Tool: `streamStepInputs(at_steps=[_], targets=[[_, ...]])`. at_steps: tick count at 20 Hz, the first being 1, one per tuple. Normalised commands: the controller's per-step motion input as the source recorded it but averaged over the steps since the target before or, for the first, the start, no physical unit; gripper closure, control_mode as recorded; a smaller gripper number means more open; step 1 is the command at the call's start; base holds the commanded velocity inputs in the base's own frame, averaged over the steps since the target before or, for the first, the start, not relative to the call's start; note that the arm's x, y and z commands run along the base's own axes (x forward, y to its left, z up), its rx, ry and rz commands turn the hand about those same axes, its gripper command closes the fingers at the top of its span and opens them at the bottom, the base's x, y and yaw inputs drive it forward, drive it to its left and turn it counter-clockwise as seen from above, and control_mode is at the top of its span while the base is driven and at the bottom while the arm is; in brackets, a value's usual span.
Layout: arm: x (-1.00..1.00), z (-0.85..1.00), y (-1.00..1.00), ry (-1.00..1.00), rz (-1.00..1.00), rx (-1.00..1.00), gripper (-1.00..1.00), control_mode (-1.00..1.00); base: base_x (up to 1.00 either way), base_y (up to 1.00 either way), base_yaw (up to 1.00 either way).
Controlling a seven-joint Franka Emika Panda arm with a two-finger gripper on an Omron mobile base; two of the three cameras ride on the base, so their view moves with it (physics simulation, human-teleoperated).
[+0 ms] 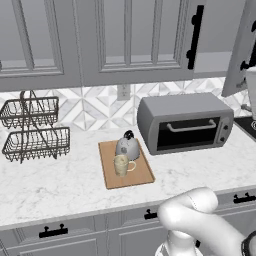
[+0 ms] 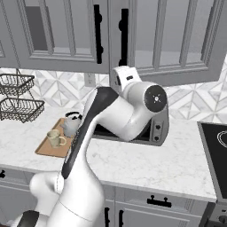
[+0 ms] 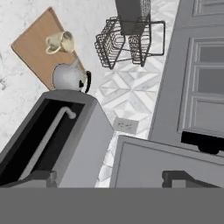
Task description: Pick the kettle from the counter and place it on the tray. Then pick the mug from the cabinet and place it on the tray. Then close the cabinet doors.
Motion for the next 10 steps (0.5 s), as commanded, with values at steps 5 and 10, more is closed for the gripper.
streamStepInputs(at_steps=[5,10], targets=[[1.0,0.0,0.13,0.13,-0.03,0.0,-1.0,-1.0,0.0,0.0,0.0],[0.98,-0.01,0.02,0.02,-0.11,0.0,-1.0,-1.0,0.0,0.0,0.0]])
